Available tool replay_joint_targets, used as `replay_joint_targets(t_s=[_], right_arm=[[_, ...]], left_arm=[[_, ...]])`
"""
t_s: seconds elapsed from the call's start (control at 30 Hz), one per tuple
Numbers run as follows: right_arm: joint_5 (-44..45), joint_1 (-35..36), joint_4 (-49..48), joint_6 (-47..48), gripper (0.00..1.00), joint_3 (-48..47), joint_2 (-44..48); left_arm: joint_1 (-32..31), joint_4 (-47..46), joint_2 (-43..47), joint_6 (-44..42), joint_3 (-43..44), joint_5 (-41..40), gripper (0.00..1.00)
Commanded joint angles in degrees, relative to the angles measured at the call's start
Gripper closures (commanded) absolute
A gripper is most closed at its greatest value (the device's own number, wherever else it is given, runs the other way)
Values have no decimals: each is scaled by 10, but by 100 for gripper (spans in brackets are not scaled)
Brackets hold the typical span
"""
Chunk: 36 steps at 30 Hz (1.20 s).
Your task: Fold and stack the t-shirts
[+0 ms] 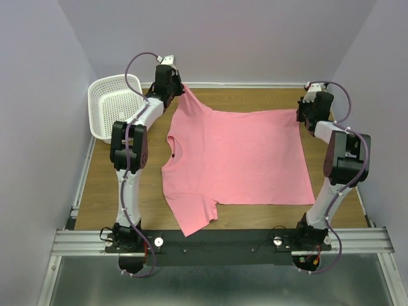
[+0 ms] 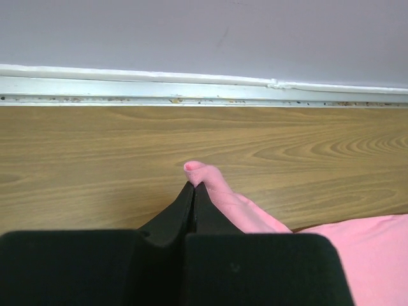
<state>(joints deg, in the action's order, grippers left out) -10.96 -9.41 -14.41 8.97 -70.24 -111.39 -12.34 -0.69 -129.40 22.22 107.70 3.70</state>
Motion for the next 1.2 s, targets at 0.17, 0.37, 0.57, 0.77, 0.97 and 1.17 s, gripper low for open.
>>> replay_joint_targets(t_s=[0.17,0.37,0.57,0.77,0.97,1.17], right_arm=[[-11,-8,-2,-13,100,-19,-19],[-33,-18,-2,-22,99,-6,2],[-67,-25,-2,-27,100,30,30],[-86,-43,-2,-30,99,52,47],[-100,-56,-2,-30,99,71,60],[-107,-68,-1,-36,99,73,59]], left_arm=[[6,-51,7,-19,-8,66,100],[6,-106,73,-40,-96,101,100],[7,-134,121,-47,-180,126,100],[10,-157,180,-53,-254,126,100],[10,-172,230,-56,-314,142,100],[10,-176,274,-62,-371,150,100]])
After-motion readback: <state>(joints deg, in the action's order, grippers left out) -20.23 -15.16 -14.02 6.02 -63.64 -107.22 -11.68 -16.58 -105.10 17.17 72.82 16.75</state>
